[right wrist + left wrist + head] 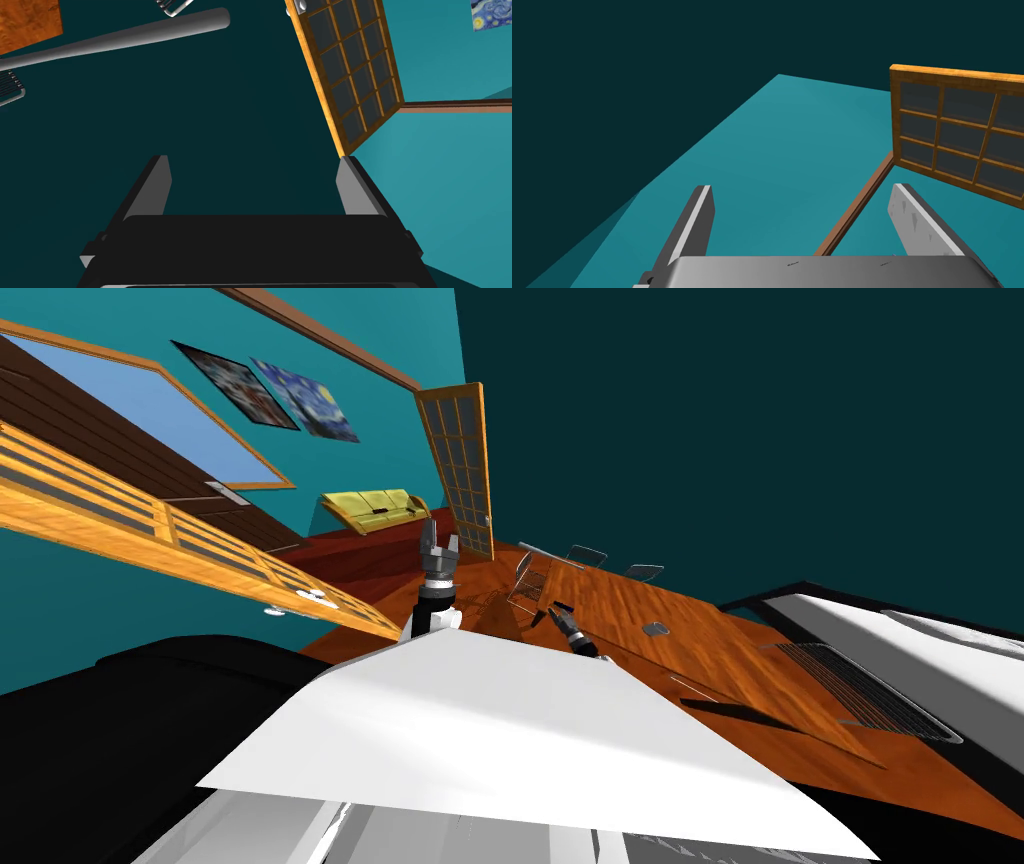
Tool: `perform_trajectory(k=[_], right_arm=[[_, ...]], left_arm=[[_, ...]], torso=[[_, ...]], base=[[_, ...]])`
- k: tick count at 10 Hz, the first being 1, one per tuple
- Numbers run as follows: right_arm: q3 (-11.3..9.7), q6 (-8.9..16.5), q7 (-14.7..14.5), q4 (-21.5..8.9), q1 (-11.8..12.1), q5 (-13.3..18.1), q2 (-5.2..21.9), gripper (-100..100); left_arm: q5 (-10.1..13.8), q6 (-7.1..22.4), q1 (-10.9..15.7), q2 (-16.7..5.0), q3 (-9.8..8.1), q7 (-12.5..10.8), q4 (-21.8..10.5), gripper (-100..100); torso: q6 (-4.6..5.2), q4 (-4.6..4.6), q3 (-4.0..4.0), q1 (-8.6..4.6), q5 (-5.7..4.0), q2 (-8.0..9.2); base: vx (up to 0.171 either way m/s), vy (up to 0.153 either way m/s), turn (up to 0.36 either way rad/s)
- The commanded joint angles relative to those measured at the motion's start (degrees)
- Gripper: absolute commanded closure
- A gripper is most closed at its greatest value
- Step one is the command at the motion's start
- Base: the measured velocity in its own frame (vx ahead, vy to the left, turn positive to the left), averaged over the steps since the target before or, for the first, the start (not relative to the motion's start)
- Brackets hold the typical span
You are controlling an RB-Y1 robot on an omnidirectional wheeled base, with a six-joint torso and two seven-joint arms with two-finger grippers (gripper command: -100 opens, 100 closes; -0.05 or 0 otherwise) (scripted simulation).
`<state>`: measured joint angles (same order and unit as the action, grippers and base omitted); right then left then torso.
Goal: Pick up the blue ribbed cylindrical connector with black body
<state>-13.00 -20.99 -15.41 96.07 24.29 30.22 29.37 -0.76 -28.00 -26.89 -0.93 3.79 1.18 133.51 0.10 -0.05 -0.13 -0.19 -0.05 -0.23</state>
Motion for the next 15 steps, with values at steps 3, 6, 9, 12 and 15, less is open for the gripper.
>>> perform_trajectory(k=[3,6,9,12,15], right_arm=[[-0.70,0.13,-0.08,-4.79,-0.85,2.42,1.84,-100],[-1.52,0.41,-0.31,-8.77,-1.45,4.82,3.29,-100],[-2.36,0.67,-0.51,-12.78,-2.04,7.16,4.72,-100],[-4.16,1.08,-0.80,-19.60,-3.14,11.56,7.50,-100],[-5.12,1.23,-0.88,-24.67,-3.65,13.60,8.81,-100]], left_arm=[[0.00,0.00,0.00,0.00,0.00,0.00,0.00,0],[0.00,0.00,0.00,0.00,0.00,0.00,0.00,0],[0.00,0.00,0.00,0.00,0.00,0.00,0.00,0],[0.00,0.00,0.00,0.00,0.00,0.00,0.00,0],[0.00,0.00,0.00,-0.01,0.00,0.00,0.00,0]], torso=[[-0.03,0.00,-0.03,-0.03,0.00,-0.06],[-0.04,-0.01,-0.04,-0.05,-0.01,-0.08],[-0.04,-0.01,-0.05,-0.05,-0.01,-0.10],[0.00,-0.02,-0.05,-0.05,-0.01,-0.09],[-0.05,-0.03,-0.11,-0.21,-0.03,-0.21]], base=[[0.025,-0.022,0.213],[0.029,-0.030,0.219],[0.031,-0.031,0.219],[0.038,-0.046,0.315],[0.055,-0.072,0.286]])
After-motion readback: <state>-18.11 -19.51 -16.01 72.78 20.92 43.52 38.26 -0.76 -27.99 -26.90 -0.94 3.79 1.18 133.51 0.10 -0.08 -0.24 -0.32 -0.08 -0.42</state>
